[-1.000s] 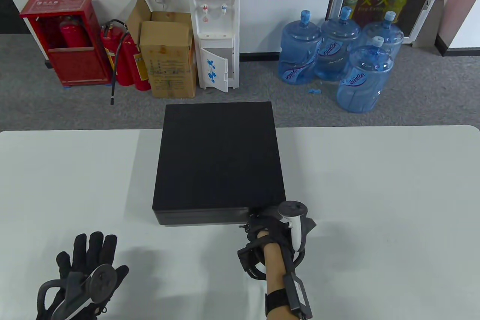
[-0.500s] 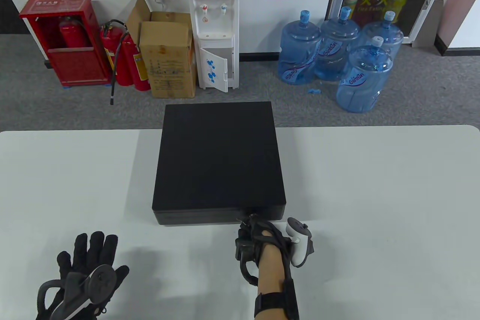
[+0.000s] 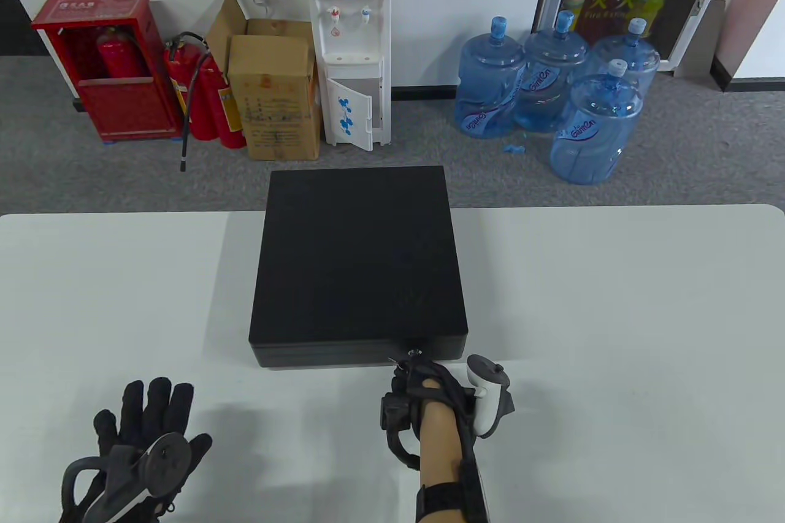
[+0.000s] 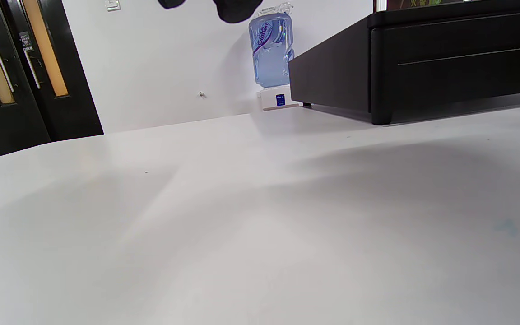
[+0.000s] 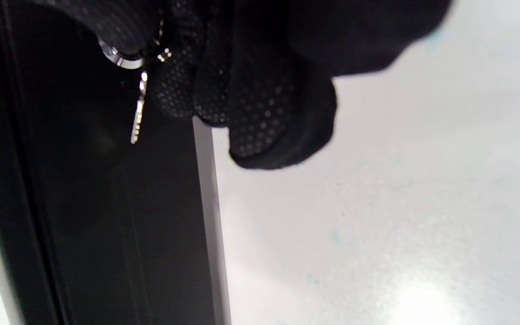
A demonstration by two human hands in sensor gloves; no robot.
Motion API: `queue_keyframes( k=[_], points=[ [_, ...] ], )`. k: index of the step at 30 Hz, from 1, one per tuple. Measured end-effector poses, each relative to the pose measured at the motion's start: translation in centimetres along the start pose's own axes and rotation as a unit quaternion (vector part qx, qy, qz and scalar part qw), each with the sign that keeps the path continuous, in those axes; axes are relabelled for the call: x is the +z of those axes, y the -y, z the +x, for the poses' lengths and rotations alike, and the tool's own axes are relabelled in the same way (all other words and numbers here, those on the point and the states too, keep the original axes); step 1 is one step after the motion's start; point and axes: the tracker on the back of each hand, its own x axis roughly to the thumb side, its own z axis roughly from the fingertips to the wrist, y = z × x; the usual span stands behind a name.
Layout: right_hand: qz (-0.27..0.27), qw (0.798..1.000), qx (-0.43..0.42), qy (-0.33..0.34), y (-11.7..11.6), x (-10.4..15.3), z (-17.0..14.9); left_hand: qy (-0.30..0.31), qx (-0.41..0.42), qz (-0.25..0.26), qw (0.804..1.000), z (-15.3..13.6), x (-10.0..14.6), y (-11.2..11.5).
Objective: Close cash drawer
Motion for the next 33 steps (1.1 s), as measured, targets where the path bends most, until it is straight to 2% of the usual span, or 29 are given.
queue_keyframes(
  k=[8, 13, 20, 26, 33],
  points=[
    [0.012, 1.000, 0.016, 0.020, 0.2, 1.3, -0.5, 0.006, 0.000, 0.008, 1.000, 0.1, 0.0, 0.0],
    [0.011, 0.998, 0.020, 0.061, 0.1, 2.7, -0.2, 0.005, 0.003, 0.011, 1.000, 0.0, 0.1, 0.0],
    [-0.053, 0.986, 0.057, 0.146, 1.4, 5.6, 1.1, 0.001, -0.002, 0.003, 1.000, -0.1, -0.1, 0.3],
    [-0.114, 0.955, 0.135, 0.237, 3.5, 8.5, 2.6, 0.001, 0.000, 0.006, 1.000, -0.1, -0.1, 0.3],
    [-0.220, 0.903, 0.206, 0.307, 5.5, 11.4, 3.5, 0.002, 0.000, 0.005, 1.000, 0.0, -0.1, 0.3]
  ],
)
